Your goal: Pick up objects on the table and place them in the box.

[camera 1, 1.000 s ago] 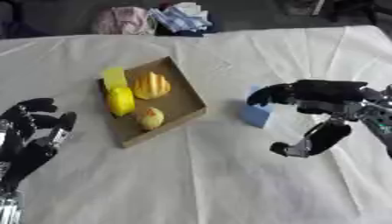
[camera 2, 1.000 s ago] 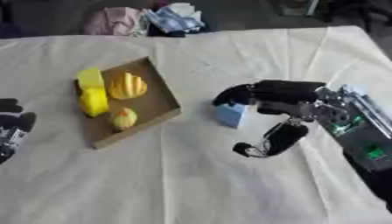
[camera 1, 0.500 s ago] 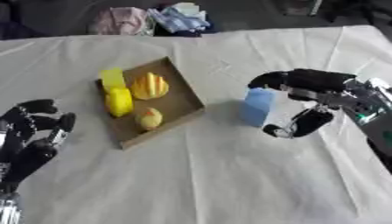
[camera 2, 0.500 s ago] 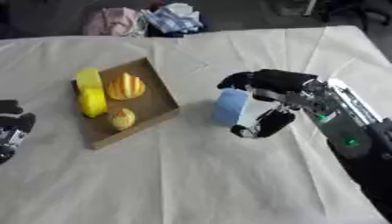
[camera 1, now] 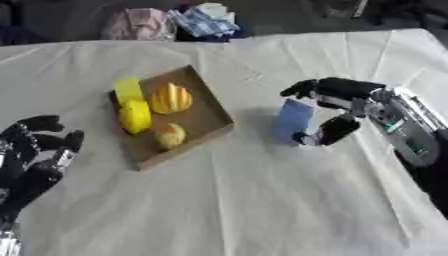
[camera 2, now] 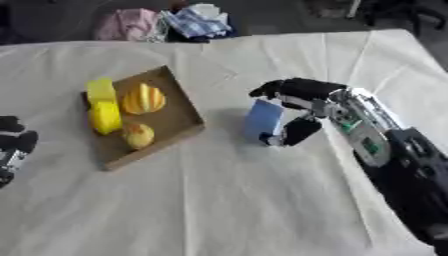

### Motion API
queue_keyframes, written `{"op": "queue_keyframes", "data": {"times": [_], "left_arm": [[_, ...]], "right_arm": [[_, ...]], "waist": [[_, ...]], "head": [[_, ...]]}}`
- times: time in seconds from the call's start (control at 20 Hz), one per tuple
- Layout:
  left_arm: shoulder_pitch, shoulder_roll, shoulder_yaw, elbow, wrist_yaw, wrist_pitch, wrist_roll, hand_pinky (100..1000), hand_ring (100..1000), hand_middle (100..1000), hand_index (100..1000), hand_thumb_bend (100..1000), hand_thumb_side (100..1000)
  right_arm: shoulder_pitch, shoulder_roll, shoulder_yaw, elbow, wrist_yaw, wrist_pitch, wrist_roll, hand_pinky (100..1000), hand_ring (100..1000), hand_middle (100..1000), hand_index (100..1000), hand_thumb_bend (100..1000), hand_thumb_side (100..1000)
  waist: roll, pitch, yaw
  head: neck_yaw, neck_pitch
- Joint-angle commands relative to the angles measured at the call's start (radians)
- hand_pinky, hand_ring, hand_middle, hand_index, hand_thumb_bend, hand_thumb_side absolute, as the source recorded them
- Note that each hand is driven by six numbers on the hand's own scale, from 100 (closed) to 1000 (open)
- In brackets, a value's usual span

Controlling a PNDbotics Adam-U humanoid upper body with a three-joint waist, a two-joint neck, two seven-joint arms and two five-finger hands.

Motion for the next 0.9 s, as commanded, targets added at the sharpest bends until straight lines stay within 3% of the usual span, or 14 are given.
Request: {"op": "queue_keyframes", "data": {"times": [0.05,0.25,0.35,0.6,0.9], "left_arm": [[-0.005,0.008,0.0,-0.011,-0.005,-0.001,-0.003,688,580,613,730,520,412],[-0.006,0.009,0.001,-0.011,-0.005,-0.001,-0.003,688,580,613,730,518,412],[-0.007,0.008,0.001,-0.011,-0.005,-0.001,-0.003,689,580,613,731,516,412],[-0.008,0.008,0.001,-0.012,-0.003,-0.001,-0.003,689,581,613,730,513,412],[-0.009,0.006,-0.002,-0.013,-0.001,-0.003,-0.006,689,581,613,731,511,412]], "right_arm": [[-0.021,-0.009,-0.002,0.015,0.03,-0.007,-0.032,772,782,758,913,265,347],[-0.027,-0.009,-0.006,0.012,0.053,-0.01,-0.093,727,672,563,817,199,237],[-0.031,-0.007,-0.006,0.009,0.055,-0.013,-0.123,710,629,521,789,175,204],[-0.062,0.002,0.005,-0.03,0.011,-0.024,-0.164,703,622,514,781,149,189],[-0.159,0.034,0.052,-0.044,-0.05,-0.044,-0.119,707,626,521,788,136,186]], "waist": [[0.001,-0.019,0.001],[0.0,-0.02,0.002],[0.0,-0.021,0.003],[0.002,-0.022,0.003],[0.005,-0.024,0.009]], "head": [[-0.003,-0.003],[-0.003,-0.005],[-0.003,-0.006],[-0.004,-0.006],[-0.012,-0.005]]}}
